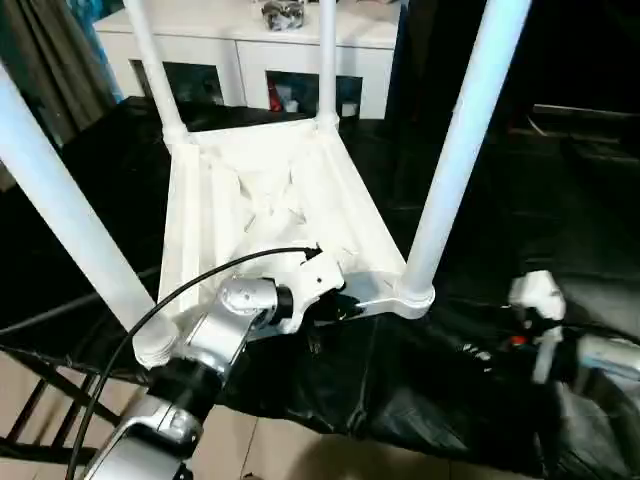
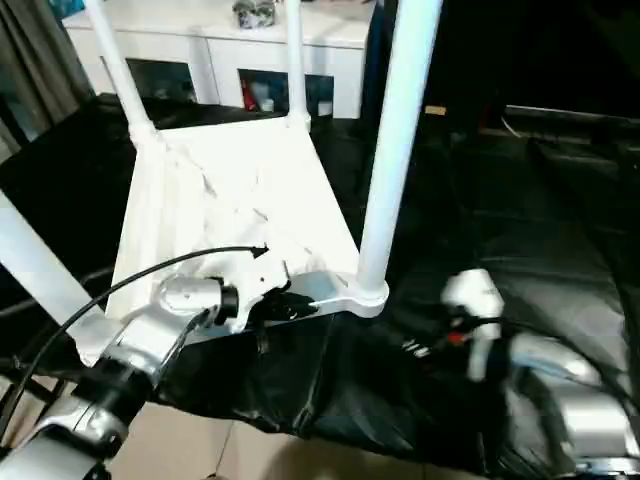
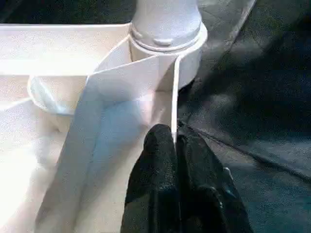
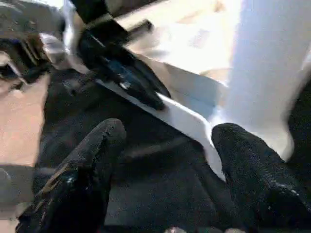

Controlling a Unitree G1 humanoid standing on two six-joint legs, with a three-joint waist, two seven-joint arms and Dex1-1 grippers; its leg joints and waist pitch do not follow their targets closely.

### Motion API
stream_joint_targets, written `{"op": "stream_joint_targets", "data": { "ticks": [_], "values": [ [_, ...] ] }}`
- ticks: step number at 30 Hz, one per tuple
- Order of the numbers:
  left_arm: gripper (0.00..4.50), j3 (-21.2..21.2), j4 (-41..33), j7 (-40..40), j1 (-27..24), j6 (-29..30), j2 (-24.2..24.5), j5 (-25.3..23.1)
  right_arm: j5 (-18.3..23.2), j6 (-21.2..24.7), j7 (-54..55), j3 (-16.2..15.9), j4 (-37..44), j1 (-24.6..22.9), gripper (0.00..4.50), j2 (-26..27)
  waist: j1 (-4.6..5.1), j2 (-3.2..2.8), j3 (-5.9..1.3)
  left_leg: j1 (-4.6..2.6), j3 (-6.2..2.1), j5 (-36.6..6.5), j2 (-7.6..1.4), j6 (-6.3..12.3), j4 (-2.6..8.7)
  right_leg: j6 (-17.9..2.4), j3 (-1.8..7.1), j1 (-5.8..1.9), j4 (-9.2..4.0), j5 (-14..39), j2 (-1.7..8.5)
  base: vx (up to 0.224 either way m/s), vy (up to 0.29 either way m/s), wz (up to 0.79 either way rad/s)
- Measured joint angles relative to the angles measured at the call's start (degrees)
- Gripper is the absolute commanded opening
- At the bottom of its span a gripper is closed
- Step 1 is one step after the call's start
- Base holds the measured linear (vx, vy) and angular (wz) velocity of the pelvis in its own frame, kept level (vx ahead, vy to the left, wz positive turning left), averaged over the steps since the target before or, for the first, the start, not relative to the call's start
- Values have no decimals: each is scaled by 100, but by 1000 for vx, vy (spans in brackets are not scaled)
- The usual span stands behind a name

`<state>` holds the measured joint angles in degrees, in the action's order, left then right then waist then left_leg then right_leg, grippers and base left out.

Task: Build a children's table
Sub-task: Rotate leg to tighten, then rotate table base

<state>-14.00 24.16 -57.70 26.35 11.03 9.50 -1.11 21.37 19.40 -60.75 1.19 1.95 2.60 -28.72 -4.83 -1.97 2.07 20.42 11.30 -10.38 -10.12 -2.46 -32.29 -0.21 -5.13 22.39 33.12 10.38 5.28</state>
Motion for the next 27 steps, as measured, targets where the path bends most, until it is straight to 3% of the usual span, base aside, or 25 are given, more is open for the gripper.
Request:
{"op": "stream_joint_targets", "data": {
  "ticks": [4, 8, 12, 15, 17, 27],
  "values": [
    [85, 226, -1304, -244, -439, 825, 139, 754, -16, 25, 193, -236, -11, 301, 332, 298, -34, 23, 13, 84, -6, 16, -11, 28, -19, -44, -17, 76, 8, -26, -1, 0, 0, 0],
    [116, 561, -2602, -472, -1033, 1624, 690, 1315, -113, 11, 325, -407, -169, 486, 332, 510, -34, 71, 20, 78, -3, 14, -13, 34, -17, -46, -19, 72, 8, -23, -1, 0, 0, 0],
    [140, 696, -3256, -523, -1587, 2138, 947, 1572, -178, -17, 375, -518, -431, 620, 332, 632, -51, 122, 45, 77, -4, -1, -12, 4, -34, -44, -15, 61, 9, -23, -1, 0, 0, 0],
    [160, 873, -4017, -454, -2139, 2531, 1226, 1864, -383, -328, 706, -584, -801, 890, 332, 851, -30, 188, 65, 64, 1, 4, -15, -3, -38, -45, -8, 50, 17, -24, -1, 0, 0, 0],
    [181, 912, -4322, -470, -2417, 2714, 1449, 1999, -544, -497, 1061, -555, -1159, 1113, 332, 957, -28, 221, 71, 62, 3, 8, -15, -8, -42, -47, -5, 48, 18, -27, -1, 0, 0, 0],
    [256, 1129, -4842, -691, -3169, 3151, 2333, 2277, -1008, -1210, 2630, -49, -2995, 2284, 332, 1095, -48, 251, 79, 55, 6, 8, -9, -9, -88, -37, 40, 51, 101, -23, -2, 0, 0, 0]
  ]
}}
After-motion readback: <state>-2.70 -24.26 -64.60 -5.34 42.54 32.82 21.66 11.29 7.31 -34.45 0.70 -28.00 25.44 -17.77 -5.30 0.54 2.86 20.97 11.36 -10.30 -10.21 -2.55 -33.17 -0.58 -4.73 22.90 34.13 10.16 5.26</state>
